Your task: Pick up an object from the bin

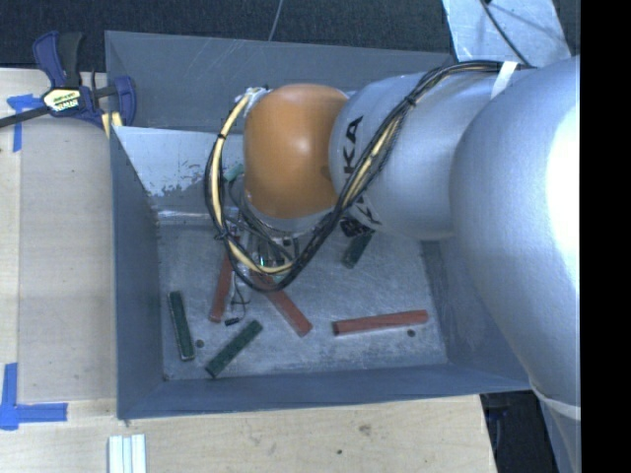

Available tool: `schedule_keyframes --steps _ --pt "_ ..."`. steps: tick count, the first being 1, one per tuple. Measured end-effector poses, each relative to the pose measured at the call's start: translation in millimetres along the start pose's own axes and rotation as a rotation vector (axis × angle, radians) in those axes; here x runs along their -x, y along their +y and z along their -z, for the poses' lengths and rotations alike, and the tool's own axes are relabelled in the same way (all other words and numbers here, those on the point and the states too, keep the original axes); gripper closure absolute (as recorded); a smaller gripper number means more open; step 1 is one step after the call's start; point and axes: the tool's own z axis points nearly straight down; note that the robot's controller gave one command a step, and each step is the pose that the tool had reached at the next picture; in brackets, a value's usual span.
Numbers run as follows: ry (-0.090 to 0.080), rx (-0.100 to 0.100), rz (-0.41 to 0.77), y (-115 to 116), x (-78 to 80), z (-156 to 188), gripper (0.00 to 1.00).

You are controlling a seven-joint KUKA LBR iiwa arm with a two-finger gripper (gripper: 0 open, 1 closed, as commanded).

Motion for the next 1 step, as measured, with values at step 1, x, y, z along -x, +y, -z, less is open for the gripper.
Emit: schedule_keyframes --steps 1 --pt "-0.008 0.001 -0.003 -0.7 2.3 4.4 0.00"
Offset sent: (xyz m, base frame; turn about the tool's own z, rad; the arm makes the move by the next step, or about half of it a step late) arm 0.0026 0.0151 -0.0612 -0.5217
